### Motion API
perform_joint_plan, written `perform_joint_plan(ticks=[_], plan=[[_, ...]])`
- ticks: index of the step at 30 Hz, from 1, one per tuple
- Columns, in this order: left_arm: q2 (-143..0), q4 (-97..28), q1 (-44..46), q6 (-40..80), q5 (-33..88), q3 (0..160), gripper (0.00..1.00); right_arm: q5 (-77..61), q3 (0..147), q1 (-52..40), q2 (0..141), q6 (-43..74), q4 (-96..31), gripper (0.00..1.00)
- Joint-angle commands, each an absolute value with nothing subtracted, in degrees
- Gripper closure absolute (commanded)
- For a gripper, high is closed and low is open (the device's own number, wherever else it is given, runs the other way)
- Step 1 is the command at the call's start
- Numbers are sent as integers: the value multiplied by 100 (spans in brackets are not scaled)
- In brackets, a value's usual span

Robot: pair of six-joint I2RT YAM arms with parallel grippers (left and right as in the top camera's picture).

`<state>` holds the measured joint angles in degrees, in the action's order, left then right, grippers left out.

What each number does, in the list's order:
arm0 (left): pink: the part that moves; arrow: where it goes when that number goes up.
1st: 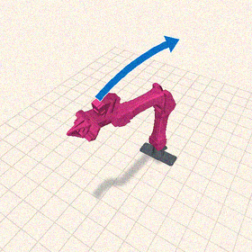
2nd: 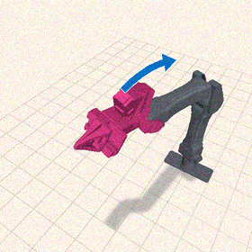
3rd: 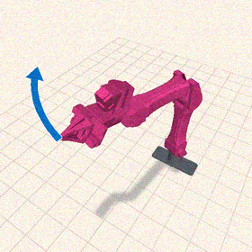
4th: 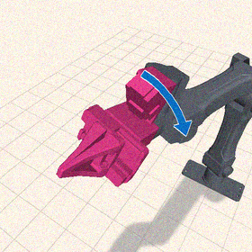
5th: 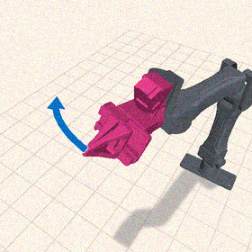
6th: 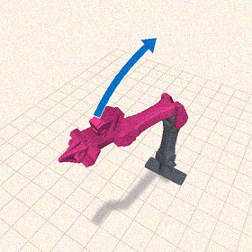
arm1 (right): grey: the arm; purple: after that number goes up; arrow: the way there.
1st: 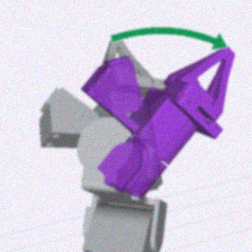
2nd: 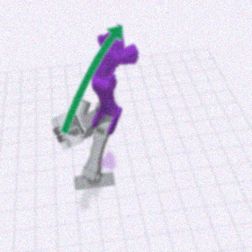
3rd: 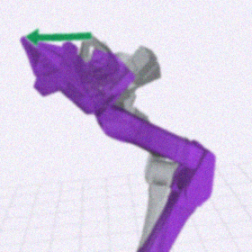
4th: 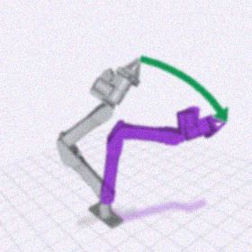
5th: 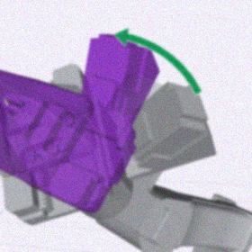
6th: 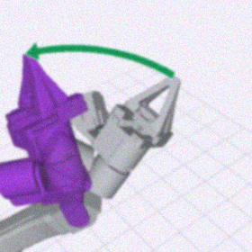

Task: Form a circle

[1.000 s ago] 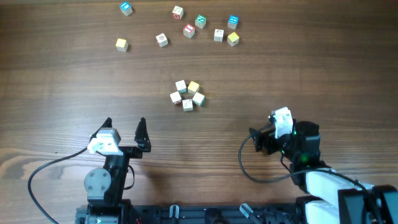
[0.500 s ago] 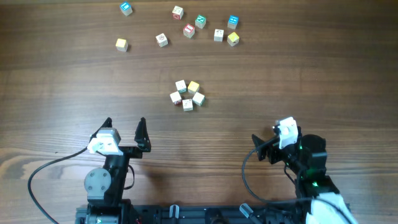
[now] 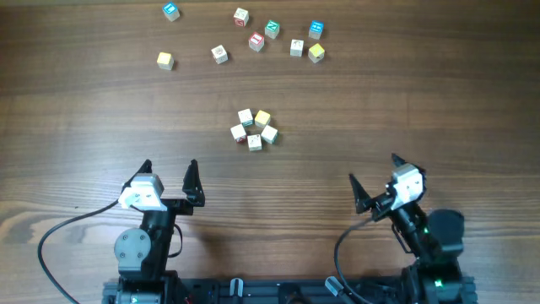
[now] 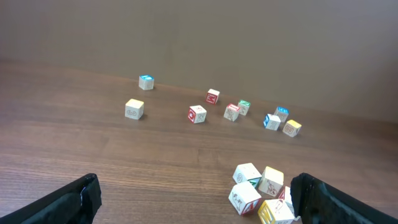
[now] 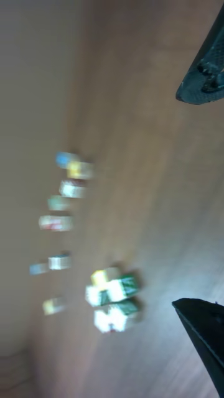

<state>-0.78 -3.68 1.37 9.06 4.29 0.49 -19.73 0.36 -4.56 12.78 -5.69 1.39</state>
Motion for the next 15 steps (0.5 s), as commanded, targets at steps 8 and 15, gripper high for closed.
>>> perform_joint_plan(ticks=[8, 15], plan=[[-34, -414, 99, 797, 397, 32, 0, -2049, 30, -469, 16, -600, 165, 0], [-34, -414, 99, 794, 397, 32, 0, -2049, 30, -469, 54, -598, 165, 0]])
